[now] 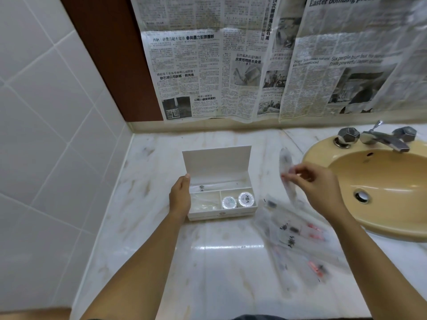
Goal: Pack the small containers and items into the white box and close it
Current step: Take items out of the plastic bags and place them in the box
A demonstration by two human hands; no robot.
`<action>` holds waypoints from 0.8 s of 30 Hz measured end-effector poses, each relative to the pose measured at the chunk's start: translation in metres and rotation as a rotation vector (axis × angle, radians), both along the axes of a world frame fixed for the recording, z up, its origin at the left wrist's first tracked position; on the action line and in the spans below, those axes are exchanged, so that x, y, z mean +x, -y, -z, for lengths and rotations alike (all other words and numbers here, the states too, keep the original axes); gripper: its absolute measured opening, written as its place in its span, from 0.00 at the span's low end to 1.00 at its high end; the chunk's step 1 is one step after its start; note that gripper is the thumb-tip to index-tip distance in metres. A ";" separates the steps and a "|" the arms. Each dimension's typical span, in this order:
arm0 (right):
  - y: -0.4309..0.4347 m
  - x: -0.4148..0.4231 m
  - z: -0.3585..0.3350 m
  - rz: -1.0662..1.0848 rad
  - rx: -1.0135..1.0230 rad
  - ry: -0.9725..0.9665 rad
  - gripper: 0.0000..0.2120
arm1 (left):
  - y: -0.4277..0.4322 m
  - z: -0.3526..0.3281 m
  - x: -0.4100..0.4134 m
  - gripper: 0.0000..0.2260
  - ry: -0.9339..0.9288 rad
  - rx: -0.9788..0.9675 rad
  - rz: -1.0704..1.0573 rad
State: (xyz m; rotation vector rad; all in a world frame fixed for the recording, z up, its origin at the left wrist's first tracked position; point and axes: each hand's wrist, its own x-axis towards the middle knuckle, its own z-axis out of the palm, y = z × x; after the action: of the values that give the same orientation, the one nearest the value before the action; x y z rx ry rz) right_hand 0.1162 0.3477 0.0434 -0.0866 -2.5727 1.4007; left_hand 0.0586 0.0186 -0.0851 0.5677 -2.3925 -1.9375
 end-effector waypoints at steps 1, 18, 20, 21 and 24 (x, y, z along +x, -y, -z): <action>0.009 -0.007 -0.010 -0.017 -0.082 -0.038 0.02 | 0.000 0.001 0.000 0.19 0.001 0.005 0.003; 0.141 -0.075 0.075 -0.401 0.635 -0.248 0.03 | -0.001 0.002 -0.001 0.23 0.012 0.026 -0.018; 0.153 -0.078 0.081 -0.454 0.802 -0.166 0.07 | -0.001 0.001 -0.001 0.24 0.022 0.025 -0.027; 0.159 -0.080 0.082 -0.479 0.855 -0.124 0.11 | -0.001 0.001 -0.001 0.24 0.024 0.025 -0.030; 0.175 -0.083 0.080 -0.499 0.884 -0.010 0.11 | -0.002 0.001 -0.001 0.22 0.027 0.025 -0.035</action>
State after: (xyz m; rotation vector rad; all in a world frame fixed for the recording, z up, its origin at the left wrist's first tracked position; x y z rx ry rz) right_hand 0.0334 0.1725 -0.0367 0.7245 -3.0589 0.2245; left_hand 0.0577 0.0202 -0.0858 0.6366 -2.3600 -1.9615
